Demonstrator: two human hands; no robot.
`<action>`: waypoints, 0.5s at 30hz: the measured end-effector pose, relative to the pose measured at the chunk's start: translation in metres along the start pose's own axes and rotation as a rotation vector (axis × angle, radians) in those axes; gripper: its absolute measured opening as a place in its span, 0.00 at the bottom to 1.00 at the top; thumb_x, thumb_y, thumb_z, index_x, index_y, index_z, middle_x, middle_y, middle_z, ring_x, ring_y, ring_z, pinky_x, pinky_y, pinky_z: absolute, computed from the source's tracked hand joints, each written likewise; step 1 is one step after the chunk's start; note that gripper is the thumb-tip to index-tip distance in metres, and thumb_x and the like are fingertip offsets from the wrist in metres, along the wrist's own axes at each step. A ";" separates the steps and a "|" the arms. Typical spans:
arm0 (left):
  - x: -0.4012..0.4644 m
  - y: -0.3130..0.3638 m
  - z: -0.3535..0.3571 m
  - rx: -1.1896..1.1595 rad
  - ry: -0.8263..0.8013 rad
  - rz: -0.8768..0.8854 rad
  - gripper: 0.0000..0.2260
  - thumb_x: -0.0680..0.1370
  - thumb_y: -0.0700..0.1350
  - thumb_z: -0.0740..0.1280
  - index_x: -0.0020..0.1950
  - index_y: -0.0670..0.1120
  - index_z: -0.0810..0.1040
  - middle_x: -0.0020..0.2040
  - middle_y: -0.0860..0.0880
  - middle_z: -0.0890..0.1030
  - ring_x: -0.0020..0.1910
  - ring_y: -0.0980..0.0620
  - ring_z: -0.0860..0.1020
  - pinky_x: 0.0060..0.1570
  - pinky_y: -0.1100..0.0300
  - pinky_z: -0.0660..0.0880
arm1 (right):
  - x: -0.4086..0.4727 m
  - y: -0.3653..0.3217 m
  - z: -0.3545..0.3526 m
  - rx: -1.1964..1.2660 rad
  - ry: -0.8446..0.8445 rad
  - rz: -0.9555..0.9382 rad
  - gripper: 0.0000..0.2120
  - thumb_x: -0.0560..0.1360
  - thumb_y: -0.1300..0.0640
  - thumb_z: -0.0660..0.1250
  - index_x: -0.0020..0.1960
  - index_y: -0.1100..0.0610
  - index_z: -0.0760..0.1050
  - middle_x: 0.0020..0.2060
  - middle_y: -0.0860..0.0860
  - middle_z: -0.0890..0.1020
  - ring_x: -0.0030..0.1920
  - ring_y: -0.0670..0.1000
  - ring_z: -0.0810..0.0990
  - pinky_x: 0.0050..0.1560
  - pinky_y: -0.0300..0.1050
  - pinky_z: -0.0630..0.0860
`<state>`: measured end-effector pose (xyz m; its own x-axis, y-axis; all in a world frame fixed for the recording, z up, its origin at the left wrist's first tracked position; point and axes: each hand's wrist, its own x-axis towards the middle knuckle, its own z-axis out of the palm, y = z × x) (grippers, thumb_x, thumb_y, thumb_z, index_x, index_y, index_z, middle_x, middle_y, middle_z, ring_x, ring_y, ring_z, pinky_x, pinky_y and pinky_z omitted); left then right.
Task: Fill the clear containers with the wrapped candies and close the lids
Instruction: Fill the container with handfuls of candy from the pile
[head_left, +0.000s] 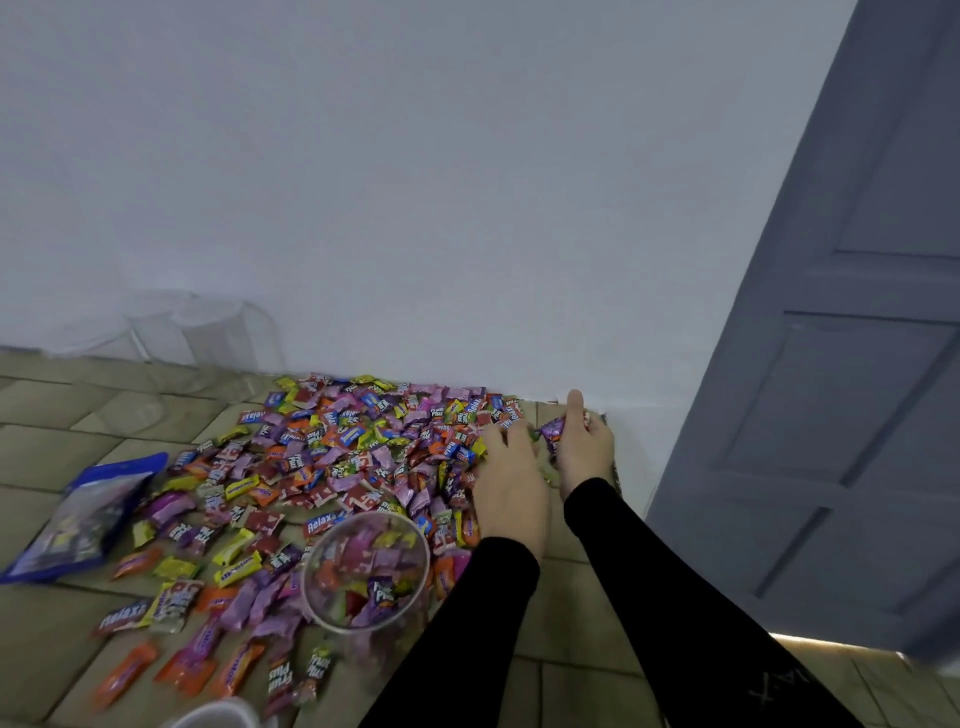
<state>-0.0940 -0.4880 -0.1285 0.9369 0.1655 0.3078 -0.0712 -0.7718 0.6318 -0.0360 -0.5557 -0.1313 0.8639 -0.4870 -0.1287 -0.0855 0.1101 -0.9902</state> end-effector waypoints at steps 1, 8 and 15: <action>0.000 0.007 -0.007 -0.015 0.006 0.002 0.11 0.83 0.43 0.55 0.64 0.44 0.69 0.63 0.45 0.67 0.43 0.45 0.75 0.39 0.56 0.65 | -0.003 -0.003 -0.001 0.002 0.012 -0.009 0.24 0.78 0.40 0.59 0.30 0.55 0.66 0.28 0.55 0.73 0.31 0.53 0.72 0.39 0.47 0.72; -0.002 0.037 -0.060 -0.072 0.060 0.052 0.11 0.83 0.44 0.56 0.64 0.45 0.70 0.59 0.46 0.67 0.38 0.48 0.69 0.37 0.57 0.64 | -0.034 -0.035 -0.002 0.128 -0.020 -0.045 0.23 0.80 0.46 0.59 0.31 0.58 0.67 0.27 0.53 0.75 0.29 0.51 0.71 0.34 0.42 0.69; -0.006 0.023 -0.114 -0.168 0.099 0.086 0.12 0.83 0.48 0.56 0.65 0.47 0.70 0.58 0.47 0.68 0.39 0.50 0.71 0.38 0.60 0.64 | -0.074 -0.055 0.010 0.273 -0.055 -0.055 0.20 0.79 0.45 0.60 0.33 0.56 0.66 0.27 0.52 0.69 0.29 0.52 0.68 0.28 0.40 0.65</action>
<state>-0.1405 -0.4368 -0.0347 0.8874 0.1691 0.4290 -0.2137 -0.6736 0.7075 -0.0904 -0.5167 -0.0664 0.8898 -0.4516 -0.0650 0.0922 0.3176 -0.9437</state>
